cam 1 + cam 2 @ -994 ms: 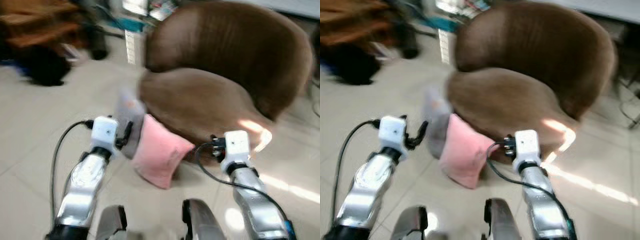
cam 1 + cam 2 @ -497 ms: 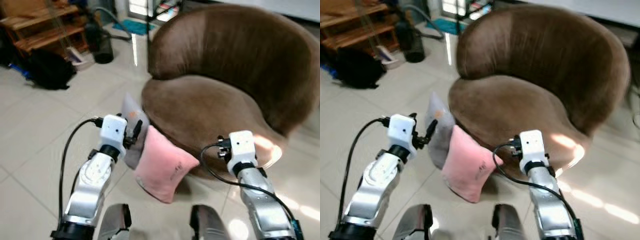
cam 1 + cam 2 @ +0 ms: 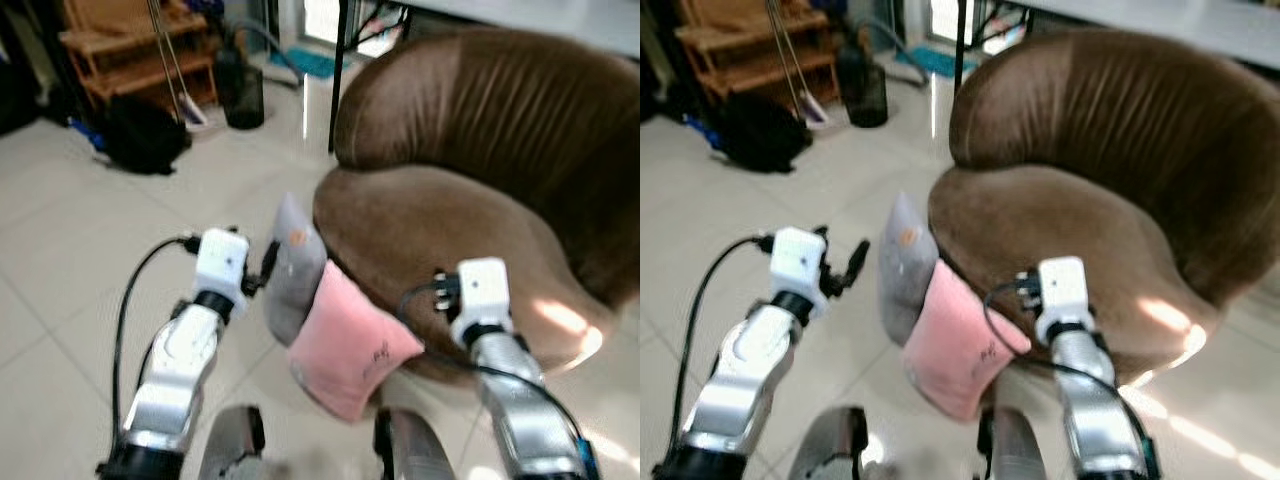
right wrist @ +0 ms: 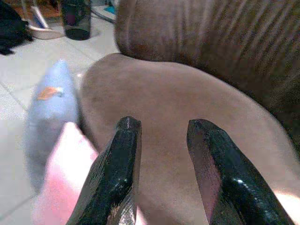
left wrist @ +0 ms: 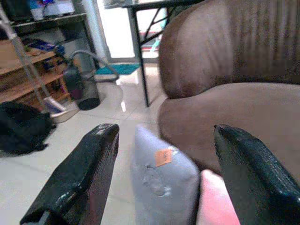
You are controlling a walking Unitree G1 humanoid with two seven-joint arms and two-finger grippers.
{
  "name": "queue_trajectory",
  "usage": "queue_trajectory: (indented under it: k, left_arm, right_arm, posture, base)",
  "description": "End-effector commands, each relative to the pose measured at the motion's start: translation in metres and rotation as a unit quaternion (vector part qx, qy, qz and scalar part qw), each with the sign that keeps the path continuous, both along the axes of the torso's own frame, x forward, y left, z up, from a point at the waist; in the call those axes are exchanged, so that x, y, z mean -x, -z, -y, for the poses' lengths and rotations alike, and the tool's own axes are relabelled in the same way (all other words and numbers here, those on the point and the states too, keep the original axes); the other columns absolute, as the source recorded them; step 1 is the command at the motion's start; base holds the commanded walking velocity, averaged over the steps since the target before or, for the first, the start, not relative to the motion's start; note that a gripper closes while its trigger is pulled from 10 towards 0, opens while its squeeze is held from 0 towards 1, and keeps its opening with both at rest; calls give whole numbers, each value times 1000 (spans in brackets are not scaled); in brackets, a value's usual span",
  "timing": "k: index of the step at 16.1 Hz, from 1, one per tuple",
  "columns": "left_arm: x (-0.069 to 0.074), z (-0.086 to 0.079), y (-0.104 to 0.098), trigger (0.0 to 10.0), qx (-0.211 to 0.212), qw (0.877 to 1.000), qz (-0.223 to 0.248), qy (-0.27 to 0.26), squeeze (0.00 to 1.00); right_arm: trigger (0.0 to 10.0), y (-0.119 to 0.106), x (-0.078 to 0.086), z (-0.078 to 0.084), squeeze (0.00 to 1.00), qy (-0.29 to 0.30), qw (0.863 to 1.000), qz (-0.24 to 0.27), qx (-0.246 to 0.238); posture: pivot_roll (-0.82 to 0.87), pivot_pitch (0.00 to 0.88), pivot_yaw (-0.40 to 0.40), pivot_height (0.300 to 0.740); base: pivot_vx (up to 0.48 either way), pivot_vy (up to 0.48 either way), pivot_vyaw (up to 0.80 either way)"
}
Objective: Move the pillow to the sofa from floor
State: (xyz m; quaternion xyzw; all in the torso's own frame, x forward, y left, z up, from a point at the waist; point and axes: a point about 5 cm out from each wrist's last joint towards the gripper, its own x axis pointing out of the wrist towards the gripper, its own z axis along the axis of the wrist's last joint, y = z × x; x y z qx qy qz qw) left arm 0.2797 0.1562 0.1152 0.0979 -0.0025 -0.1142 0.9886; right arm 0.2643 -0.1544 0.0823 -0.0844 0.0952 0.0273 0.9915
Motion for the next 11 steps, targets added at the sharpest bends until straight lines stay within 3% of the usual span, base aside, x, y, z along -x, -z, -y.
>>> queue_trajectory:
  k: [1,5,11]
  left_arm:
    - [-1,0,2,10000,0,1000,-5,1,0]
    - [-1,1,1,10000,0,1000,-3,2,0]
    - [-1,2,2,10000,-4,1000,1,-3,0]
  right_arm:
    - [10000,0,-1,0,0,-3,1000,1,1]
    - [10000,1,-1,0,0,-4,1000,0,0]
    - [10000,1,0,1,0,-4,1000,2,1]
  posture:
    - [-55,25,-15,607]
    - [-55,22,-15,594]
    - [-56,9,-15,574]
  base:
    - [255,0,0]
    - [258,0,0]
    - [0,0,0]
